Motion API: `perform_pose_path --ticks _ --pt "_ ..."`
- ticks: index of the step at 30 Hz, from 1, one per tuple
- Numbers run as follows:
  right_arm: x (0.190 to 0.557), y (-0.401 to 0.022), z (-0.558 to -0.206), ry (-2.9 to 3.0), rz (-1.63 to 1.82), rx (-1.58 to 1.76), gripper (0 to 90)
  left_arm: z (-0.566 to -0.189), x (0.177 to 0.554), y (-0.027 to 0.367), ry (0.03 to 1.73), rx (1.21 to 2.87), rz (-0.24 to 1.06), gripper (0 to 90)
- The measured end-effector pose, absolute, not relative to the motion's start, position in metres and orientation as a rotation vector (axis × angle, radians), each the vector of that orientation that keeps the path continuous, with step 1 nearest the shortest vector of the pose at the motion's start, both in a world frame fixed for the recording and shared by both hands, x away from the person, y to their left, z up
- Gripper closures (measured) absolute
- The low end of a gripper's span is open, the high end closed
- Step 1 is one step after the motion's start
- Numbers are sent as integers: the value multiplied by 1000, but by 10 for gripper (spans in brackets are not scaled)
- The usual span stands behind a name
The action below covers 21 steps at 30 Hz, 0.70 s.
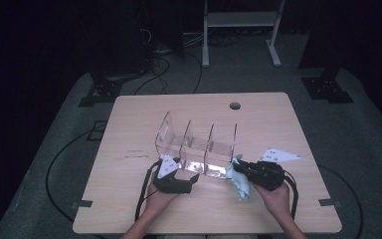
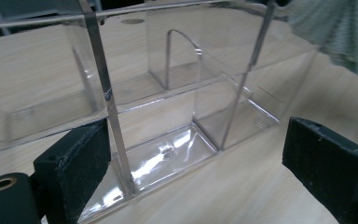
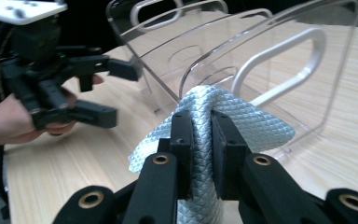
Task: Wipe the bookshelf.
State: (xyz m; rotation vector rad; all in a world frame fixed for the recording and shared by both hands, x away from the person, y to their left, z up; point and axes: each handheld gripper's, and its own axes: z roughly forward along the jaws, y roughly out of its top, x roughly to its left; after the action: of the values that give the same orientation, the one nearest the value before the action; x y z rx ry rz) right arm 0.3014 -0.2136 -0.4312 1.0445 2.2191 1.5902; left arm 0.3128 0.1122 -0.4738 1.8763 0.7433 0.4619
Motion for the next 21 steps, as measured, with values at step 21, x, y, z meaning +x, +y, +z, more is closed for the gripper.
perform_pose_path --ticks 21 --pt "309 -257 -437 2104 1575 1185 796 -473 299 90 632 1909 379 74"
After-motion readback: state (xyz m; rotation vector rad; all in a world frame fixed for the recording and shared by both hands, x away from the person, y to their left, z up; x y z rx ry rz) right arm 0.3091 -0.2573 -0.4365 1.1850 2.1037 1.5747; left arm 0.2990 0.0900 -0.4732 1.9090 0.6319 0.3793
